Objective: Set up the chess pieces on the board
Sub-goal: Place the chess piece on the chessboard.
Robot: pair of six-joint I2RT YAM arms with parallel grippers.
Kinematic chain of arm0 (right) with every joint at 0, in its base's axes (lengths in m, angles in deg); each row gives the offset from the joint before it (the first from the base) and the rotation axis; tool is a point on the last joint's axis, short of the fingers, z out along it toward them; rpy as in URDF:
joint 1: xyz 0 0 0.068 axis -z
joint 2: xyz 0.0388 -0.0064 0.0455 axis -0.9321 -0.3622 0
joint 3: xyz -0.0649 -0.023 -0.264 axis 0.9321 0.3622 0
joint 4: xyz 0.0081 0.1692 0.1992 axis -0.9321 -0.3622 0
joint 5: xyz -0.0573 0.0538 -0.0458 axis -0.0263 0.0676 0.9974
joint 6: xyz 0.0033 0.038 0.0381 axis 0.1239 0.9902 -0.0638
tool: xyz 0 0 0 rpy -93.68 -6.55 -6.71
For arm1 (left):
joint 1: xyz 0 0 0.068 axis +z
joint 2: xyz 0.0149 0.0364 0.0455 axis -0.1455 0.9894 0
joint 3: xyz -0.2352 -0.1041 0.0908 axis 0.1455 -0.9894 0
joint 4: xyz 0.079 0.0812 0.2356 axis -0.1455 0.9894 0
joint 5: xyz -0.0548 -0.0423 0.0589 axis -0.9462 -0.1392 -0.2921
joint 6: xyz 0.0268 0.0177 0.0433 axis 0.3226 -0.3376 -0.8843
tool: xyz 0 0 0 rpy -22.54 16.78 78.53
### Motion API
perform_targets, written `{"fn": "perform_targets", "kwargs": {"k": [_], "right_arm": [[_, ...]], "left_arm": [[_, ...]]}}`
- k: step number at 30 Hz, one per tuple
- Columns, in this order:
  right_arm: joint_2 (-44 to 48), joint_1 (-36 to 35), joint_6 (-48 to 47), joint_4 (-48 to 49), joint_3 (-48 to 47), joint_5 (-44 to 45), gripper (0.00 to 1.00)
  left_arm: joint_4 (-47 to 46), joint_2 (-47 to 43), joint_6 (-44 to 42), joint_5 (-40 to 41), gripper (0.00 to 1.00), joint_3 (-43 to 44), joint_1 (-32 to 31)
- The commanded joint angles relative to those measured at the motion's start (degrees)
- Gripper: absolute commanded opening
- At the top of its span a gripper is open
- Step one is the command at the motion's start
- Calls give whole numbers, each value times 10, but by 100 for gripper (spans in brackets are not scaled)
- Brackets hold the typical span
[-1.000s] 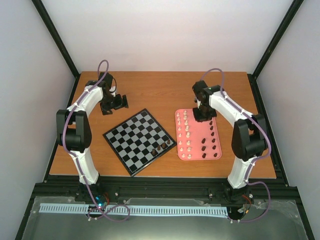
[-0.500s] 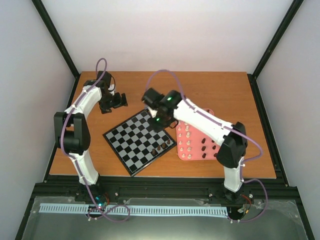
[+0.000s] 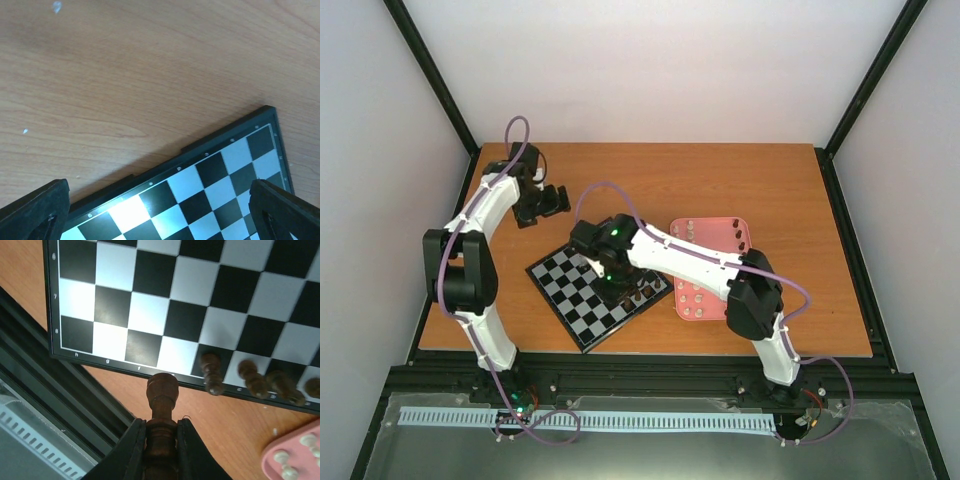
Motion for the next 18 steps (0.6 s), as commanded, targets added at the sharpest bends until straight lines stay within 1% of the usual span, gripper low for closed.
{"fn": "perform_targets", "kwargs": {"k": [1, 6, 10, 13, 18], "right_arm": [[-25, -20, -2, -19, -20, -16, 4], [-39, -23, 3, -19, -21, -29, 4], [-51, -23, 10, -23, -21, -22, 4], [-63, -22, 12, -28, -24, -19, 4], [-82, -19, 6, -31, -27, -17, 4]], "left_arm": [[-1, -19, 34, 9, 100, -29, 36], [-20, -47, 61, -8, 100, -65, 92], [-34, -61, 76, -35, 100, -81, 138], [-41, -68, 75, -38, 100, -88, 148], [-50, -78, 75, -46, 100, -97, 149]]}}
